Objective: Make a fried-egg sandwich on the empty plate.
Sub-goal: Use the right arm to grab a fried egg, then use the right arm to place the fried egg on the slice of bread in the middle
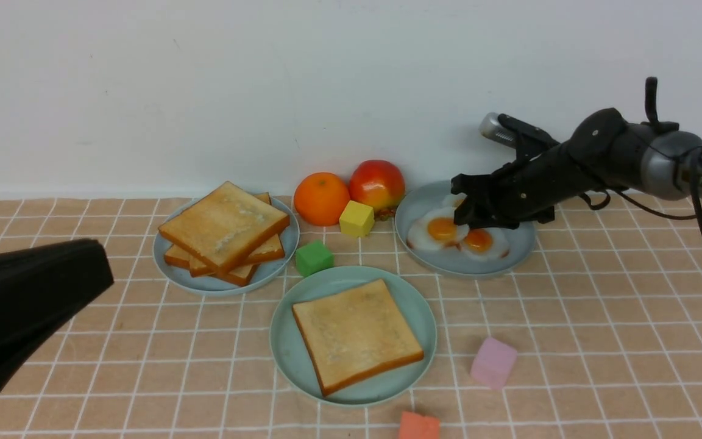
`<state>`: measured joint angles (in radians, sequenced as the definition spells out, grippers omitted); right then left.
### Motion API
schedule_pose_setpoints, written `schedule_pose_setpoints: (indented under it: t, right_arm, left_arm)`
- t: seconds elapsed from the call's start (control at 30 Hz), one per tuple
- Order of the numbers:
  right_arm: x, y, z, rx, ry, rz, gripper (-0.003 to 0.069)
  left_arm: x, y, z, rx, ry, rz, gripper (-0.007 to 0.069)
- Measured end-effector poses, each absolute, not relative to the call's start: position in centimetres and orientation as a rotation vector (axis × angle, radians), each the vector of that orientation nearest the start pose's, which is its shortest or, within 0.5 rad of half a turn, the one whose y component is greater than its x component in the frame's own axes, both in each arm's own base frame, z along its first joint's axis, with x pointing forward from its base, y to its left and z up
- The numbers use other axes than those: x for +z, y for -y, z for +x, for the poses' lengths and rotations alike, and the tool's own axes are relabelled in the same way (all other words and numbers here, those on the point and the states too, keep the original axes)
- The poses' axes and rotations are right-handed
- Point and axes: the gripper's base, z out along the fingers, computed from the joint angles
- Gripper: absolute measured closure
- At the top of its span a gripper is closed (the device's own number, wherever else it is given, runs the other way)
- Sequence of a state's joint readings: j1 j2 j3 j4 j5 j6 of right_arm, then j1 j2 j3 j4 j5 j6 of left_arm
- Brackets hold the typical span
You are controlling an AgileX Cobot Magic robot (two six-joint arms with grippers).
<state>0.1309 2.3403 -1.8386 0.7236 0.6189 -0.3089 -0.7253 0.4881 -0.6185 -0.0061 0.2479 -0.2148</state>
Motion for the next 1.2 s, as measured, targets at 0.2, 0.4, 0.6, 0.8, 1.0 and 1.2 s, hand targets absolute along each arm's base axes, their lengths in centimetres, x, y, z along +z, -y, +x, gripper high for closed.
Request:
schedule_pose_setpoints:
  t: [0.2,0.4,0.6,0.8,1.0,1.2]
  right_arm:
    - [15.1,-10.2,50.6,0.686,-2.497,0.069,0.0572]
    - [15.9,-9.9,50.3,0.714,-2.511,0.055,0.0586]
    - [20.3,-9.1,49.2,0.727,-2.488,-0.056,0.0589]
    - [26.6,-8.6,45.6,0.767,-2.48,-0.18,0.0592]
    - [27.6,-12.5,38.8,0.83,-2.538,-0.35,0.0591]
    - [24.2,-17.8,34.7,0.966,-2.555,-0.42,0.0593]
  left_arm:
    - [36.2,6.6,7.5,-0.731,-1.598,0.413,0.0638]
    - [36.2,6.6,7.5,-0.731,-1.598,0.413,0.0636]
    - [36.2,6.6,7.5,-0.725,-1.596,0.416,0.0634]
    - [35.7,6.6,7.6,-0.667,-1.638,0.454,0.0629]
    - [34.6,6.4,7.8,-0.559,-1.735,0.516,0.0627]
    - [34.2,6.0,7.9,-0.47,-1.765,0.557,0.0627]
